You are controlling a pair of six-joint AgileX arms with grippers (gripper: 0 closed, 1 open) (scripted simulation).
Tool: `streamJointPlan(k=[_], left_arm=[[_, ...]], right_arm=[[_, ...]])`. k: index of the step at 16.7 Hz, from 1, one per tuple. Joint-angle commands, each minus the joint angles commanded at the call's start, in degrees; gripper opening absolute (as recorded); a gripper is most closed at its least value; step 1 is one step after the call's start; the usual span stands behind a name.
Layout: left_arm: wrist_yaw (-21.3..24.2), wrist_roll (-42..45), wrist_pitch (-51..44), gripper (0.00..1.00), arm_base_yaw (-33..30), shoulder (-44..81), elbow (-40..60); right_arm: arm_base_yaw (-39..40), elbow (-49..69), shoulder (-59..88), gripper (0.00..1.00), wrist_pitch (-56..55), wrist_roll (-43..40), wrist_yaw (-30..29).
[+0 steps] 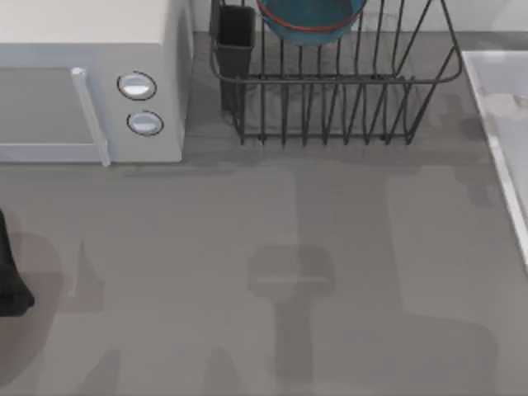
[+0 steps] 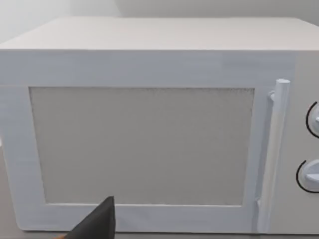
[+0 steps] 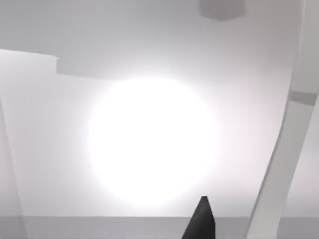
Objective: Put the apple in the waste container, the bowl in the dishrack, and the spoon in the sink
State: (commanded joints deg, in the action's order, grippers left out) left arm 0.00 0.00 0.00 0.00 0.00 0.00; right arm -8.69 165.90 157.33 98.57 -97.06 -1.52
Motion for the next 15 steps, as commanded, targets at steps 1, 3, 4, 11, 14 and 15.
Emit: streamJointPlan(k=[1,3,4,11,14,15], left_arm=[[0.0,0.0,0.0,1.0,0.0,0.0,0.0],[0.0,0.0,0.0,1.0,0.0,0.0,0.0],[0.0,0.0,0.0,1.0,0.0,0.0,0.0],[0.0,0.0,0.0,1.0,0.0,0.0,0.0],[0.0,0.0,0.0,1.0,0.0,0.0,0.0],[0.0,0.0,0.0,1.0,0.0,0.0,0.0]], right_arm=[[-0.02,0.39,0.28,0.0,0.03,0.06,0.0],[-0.02,0.39,0.28,0.0,0.03,0.06,0.0],[-0.02,0.39,0.28,0.0,0.03,0.06,0.0],[0.38,-8.52,-2.49,0.0,-5.99,0.05,0.05],[0.28,-16.65,-4.94,0.0,-11.5,0.05,0.08],[0.21,-19.45,-5.71,0.0,-13.32,0.03,0.07]])
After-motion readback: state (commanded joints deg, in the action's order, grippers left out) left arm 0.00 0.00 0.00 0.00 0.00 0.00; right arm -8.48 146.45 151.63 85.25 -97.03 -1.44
